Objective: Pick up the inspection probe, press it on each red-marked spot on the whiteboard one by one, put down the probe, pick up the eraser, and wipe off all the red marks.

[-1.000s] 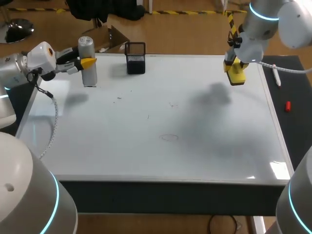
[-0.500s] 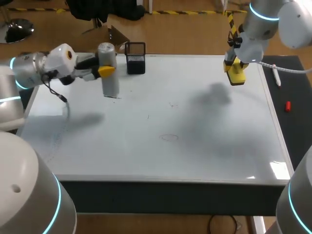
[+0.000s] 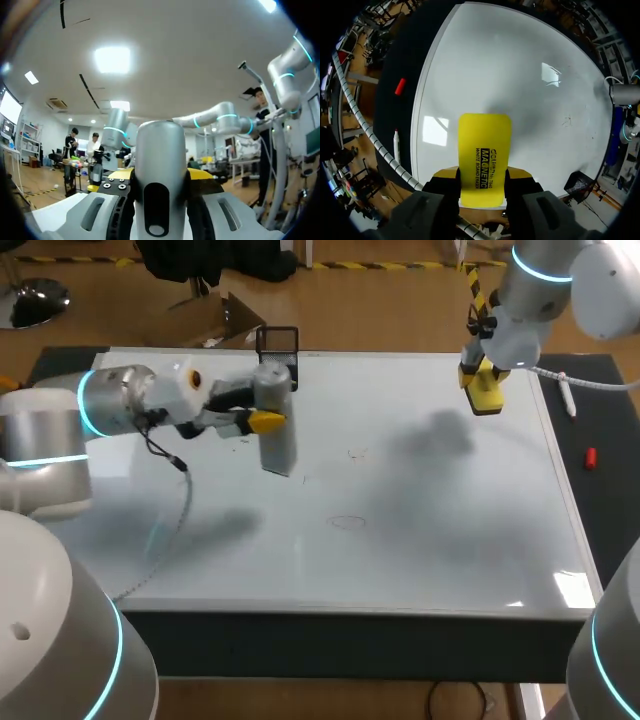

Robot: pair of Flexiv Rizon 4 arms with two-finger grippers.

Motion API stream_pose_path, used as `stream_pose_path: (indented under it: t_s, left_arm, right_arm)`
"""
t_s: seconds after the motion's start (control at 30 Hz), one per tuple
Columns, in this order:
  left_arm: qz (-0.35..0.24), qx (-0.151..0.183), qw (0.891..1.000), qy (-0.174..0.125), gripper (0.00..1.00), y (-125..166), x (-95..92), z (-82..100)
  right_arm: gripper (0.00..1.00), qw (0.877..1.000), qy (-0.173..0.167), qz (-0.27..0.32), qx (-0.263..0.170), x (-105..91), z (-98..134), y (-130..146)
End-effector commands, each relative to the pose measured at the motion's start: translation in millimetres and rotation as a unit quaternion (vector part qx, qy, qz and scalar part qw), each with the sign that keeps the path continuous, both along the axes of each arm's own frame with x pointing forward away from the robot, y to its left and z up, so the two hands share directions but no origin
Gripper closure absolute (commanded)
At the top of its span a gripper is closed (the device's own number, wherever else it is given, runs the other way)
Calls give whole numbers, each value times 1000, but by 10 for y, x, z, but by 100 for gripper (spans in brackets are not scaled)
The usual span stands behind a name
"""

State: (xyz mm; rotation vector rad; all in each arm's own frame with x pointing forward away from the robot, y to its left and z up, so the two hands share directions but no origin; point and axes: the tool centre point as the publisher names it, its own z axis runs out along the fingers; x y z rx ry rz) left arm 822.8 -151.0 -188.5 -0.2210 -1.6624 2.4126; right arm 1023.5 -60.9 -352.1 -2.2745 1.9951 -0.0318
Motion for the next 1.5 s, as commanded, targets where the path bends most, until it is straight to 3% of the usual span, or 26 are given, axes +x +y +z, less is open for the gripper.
stream_pose_path:
  t_s: [0.03, 0.47, 0.77, 1.5]
  left_arm:
    - [-26, -7, 1000, -3, 100, -265, -46, -85]
    - [-80, -2, 997, 1, 100, -693, -355, -361]
    - [-102, 8, 995, 13, 100, -806, -399, -634]
    - [-115, 23, 993, 3, 100, -885, -452, -942]
  right_arm:
    - [100, 1000, -1, 1, -2, 0, 9, -8]
    - [100, 1000, -1, 1, -2, 0, 9, -8]
    - [100, 1000, -1, 1, -2, 0, 9, -8]
    - [100, 1000, -1, 1, -2, 0, 9, -8]
